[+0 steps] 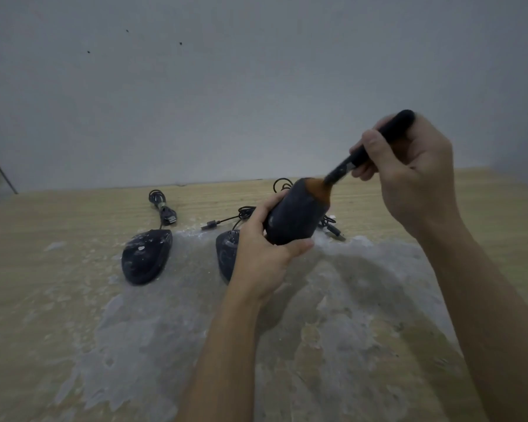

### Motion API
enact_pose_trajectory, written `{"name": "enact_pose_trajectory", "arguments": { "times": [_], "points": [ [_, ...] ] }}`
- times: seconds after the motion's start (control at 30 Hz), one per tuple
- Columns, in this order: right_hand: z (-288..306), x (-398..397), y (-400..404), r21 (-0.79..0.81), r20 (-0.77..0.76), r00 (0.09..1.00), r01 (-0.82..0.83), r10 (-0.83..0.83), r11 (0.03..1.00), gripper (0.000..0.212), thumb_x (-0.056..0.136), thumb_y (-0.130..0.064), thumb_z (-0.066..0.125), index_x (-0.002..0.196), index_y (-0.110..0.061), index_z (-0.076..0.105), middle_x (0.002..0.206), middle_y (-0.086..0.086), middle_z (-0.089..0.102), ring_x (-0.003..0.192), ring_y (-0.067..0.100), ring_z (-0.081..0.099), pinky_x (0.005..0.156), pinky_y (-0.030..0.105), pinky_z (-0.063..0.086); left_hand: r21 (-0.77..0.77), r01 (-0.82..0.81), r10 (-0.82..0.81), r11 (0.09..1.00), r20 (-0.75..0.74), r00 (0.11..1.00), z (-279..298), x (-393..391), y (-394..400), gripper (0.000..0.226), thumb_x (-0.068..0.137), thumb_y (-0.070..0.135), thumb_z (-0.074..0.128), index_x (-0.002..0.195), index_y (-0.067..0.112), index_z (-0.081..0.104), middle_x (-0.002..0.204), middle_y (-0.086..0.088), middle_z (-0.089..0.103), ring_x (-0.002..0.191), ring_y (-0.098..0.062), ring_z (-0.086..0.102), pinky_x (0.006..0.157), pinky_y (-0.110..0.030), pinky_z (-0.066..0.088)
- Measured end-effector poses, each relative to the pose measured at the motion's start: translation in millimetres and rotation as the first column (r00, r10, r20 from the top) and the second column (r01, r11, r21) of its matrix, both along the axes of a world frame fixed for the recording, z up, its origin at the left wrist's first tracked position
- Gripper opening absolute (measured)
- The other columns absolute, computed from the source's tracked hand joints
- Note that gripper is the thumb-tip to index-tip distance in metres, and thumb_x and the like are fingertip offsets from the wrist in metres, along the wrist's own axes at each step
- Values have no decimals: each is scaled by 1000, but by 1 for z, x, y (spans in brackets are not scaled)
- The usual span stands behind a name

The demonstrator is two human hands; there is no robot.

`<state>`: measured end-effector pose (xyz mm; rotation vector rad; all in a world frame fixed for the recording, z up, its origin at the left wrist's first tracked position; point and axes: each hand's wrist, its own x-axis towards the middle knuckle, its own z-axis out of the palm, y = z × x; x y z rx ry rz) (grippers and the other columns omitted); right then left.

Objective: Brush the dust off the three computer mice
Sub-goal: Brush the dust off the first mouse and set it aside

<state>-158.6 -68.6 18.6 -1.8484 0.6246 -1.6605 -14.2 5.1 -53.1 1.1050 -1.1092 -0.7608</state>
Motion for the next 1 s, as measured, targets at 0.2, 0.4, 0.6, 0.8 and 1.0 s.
{"name": "enact_pose_trajectory", "arguments": {
  "times": [0.2,0.4,0.6,0.8,1.0],
  "points": [
    [3,2,6,21,-190,972,-139,140,990,4,86,-12,55,83,-13,53,75,14,65,55,18,59,55,24,48,3,-20,20,1000,-1,1000,-4,-1,0,68,64,-5,77,108,40,53,105,16,57,87,2,62,71,-17,54],
    [4,13,16,-109,-225,970,-124,97,986,5,87,-15,55,84,-17,53,76,13,65,61,23,61,58,36,53,-4,-63,63,998,35,997,0,1,-2,63,66,-1,78,97,48,51,103,16,58,95,-3,60,76,-19,55],
    [2,11,15,-141,-275,961,-79,37,987,7,86,-17,55,86,-11,55,76,18,64,64,32,61,61,50,51,14,-95,93,995,119,989,1,3,0,66,66,3,78,115,38,49,104,21,54,93,1,56,75,-15,54],
    [3,16,21,-111,-316,935,-205,161,972,6,86,-17,57,83,-13,54,76,16,64,63,29,61,60,45,53,39,-129,125,991,94,988,4,10,-1,66,66,5,79,122,27,53,110,7,60,95,-4,59,75,-14,53],
    [1,16,21,-200,-212,975,-112,69,973,3,88,-12,56,89,-10,54,77,18,65,63,26,64,60,44,53,62,-117,120,991,-35,992,7,17,0,73,63,7,81,128,23,51,119,-2,62,106,-18,61,92,-35,52]
  ]
}}
